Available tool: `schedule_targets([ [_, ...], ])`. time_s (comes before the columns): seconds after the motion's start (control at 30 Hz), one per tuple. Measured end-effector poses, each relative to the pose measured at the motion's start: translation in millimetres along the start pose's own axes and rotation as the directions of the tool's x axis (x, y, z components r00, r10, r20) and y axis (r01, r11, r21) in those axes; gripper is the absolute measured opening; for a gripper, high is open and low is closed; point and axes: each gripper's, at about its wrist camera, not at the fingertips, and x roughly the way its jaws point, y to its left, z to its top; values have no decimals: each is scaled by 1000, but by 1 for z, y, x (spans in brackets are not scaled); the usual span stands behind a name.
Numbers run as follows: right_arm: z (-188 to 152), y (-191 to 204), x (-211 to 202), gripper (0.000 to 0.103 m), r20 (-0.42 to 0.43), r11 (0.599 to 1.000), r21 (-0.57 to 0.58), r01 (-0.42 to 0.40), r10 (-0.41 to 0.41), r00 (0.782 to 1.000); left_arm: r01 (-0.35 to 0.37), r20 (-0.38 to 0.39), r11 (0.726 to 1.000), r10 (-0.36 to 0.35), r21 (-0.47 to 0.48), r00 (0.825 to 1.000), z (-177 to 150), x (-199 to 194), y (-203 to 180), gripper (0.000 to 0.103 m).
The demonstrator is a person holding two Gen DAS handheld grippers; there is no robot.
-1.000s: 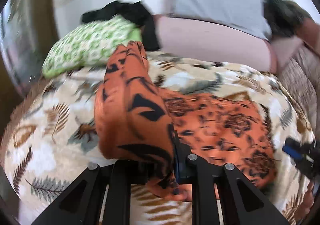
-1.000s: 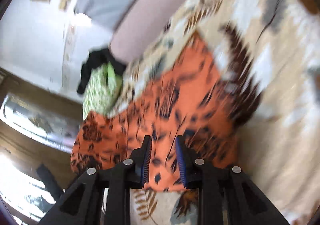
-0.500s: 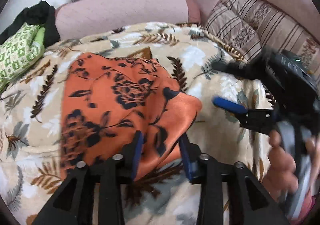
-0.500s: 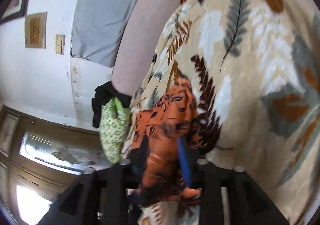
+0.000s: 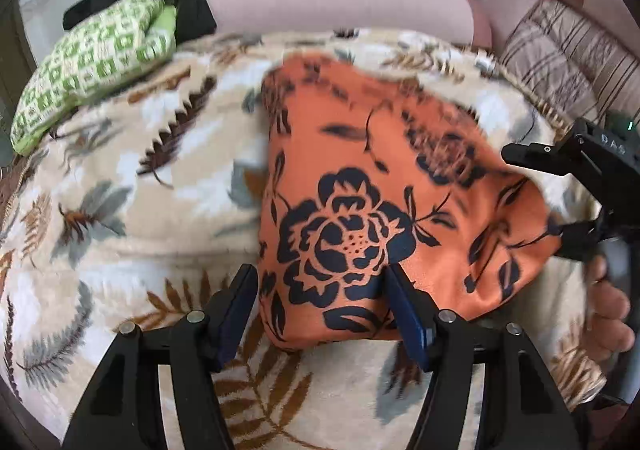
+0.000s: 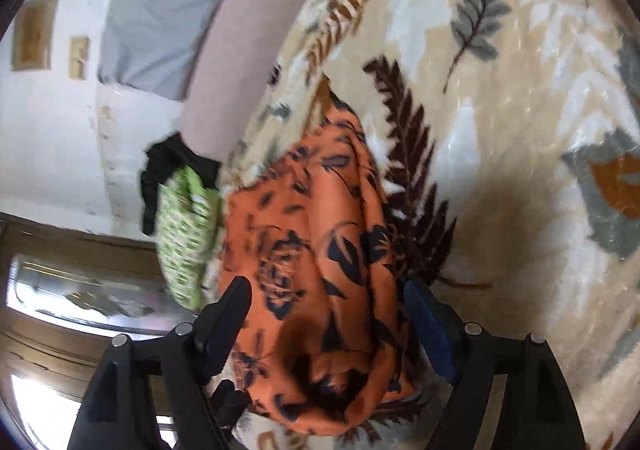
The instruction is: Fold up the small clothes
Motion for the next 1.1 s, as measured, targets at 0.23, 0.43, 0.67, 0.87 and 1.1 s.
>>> schedule_targets([
  [0.23,-18,31,19,34,49,895,-299,332,-333,942,8,-96,995,1,99,995,-7,25,-3,79],
  [0.43,-1,58,-18,40,260,877,-284,387,-318,912,108,55,991,-113,77,992,7,-11,18,79],
  [0.67,22,87,4,46,148,924,-335,182,-140,979,90,87,994,-95,60,992,11,11,31,79],
  [0.87,47,88,106,38,4,883,-271,384,-398,917,157,58,986,-160,47,985,6,24,34,79],
  [1.1,58,112,100,39,30,887,-264,380,-386,922,189,9,982,-190,10,982,9,30,39,82],
])
